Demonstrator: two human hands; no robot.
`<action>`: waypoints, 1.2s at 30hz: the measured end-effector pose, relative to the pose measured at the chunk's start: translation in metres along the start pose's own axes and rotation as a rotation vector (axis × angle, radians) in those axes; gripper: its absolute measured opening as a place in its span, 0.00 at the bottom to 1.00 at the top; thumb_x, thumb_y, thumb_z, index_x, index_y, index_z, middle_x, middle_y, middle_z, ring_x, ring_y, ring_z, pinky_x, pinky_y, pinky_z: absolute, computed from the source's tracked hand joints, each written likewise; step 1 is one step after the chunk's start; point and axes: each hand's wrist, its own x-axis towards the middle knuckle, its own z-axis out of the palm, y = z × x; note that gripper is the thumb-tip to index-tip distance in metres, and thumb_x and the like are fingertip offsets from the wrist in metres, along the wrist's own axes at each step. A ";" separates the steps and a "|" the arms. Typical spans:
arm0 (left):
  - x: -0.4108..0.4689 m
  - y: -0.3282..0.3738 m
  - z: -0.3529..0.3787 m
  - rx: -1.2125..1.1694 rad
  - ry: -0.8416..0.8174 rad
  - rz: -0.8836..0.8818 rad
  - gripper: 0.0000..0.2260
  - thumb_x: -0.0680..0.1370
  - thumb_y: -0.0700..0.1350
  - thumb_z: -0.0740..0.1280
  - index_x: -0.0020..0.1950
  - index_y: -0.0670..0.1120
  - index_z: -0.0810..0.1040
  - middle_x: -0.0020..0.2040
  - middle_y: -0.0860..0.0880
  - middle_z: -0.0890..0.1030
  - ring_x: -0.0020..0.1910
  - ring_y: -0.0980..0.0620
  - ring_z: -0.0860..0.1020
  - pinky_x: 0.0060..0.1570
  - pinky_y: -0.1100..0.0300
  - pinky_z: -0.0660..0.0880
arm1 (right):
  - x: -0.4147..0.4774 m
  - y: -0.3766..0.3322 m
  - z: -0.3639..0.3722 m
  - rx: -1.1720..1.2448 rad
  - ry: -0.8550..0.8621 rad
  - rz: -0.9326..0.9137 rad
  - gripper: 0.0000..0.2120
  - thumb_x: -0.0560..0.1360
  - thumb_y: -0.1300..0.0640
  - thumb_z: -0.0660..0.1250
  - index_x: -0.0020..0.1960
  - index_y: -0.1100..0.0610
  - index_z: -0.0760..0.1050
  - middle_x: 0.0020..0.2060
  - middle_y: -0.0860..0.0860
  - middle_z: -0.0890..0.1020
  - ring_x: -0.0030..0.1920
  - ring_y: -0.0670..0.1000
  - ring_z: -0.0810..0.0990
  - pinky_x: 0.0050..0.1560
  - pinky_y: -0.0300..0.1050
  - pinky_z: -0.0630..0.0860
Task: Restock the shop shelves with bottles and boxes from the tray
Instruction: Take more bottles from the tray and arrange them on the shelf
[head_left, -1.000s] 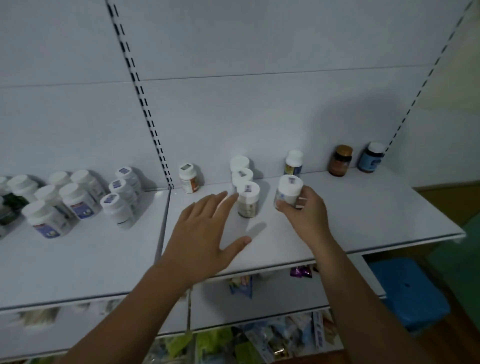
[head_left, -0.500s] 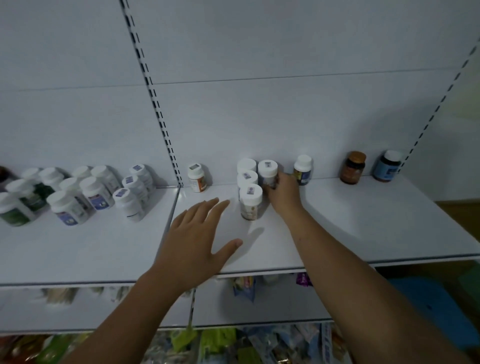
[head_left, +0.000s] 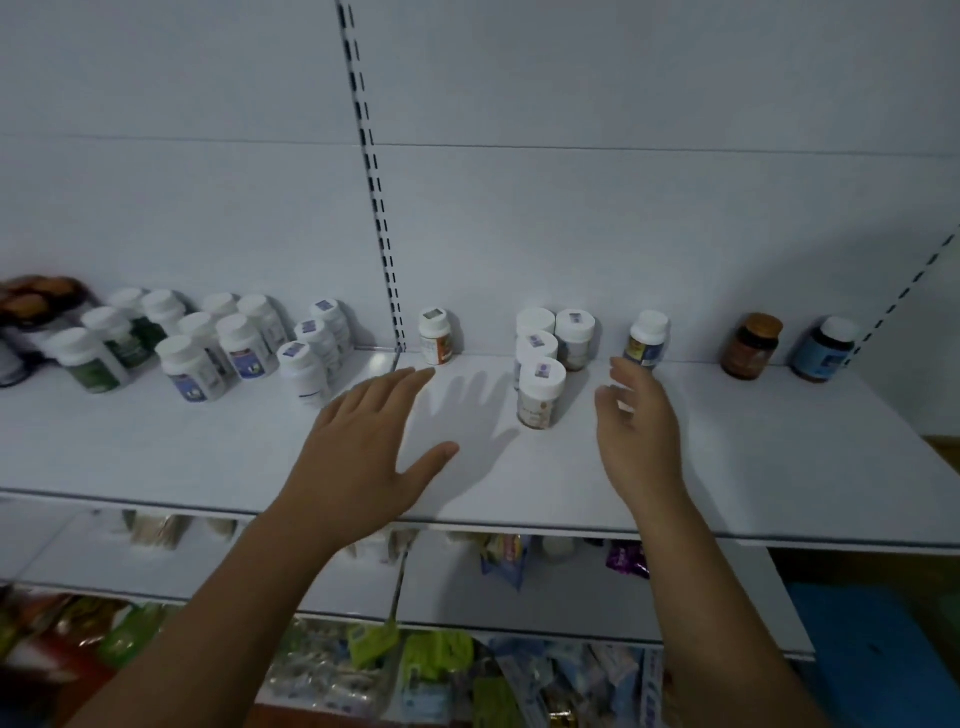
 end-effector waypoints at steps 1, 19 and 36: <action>0.000 -0.006 -0.006 0.003 0.014 -0.007 0.35 0.80 0.72 0.56 0.83 0.56 0.59 0.79 0.54 0.69 0.77 0.50 0.67 0.75 0.47 0.67 | -0.012 -0.014 -0.004 -0.027 0.006 -0.078 0.18 0.84 0.54 0.65 0.73 0.52 0.73 0.66 0.46 0.76 0.66 0.48 0.76 0.68 0.48 0.73; -0.215 -0.292 -0.165 0.148 0.161 -0.471 0.40 0.78 0.76 0.54 0.84 0.57 0.54 0.81 0.53 0.64 0.79 0.49 0.64 0.74 0.43 0.68 | -0.191 -0.278 0.306 -0.400 -0.783 -0.861 0.38 0.76 0.29 0.60 0.81 0.45 0.60 0.77 0.46 0.67 0.76 0.50 0.64 0.75 0.54 0.63; -0.491 -0.512 -0.261 0.289 0.231 -1.133 0.37 0.79 0.74 0.59 0.83 0.59 0.55 0.80 0.56 0.66 0.78 0.52 0.65 0.74 0.46 0.68 | -0.405 -0.416 0.643 -0.169 -1.262 -1.110 0.37 0.78 0.33 0.66 0.82 0.43 0.57 0.77 0.44 0.64 0.76 0.49 0.63 0.75 0.54 0.65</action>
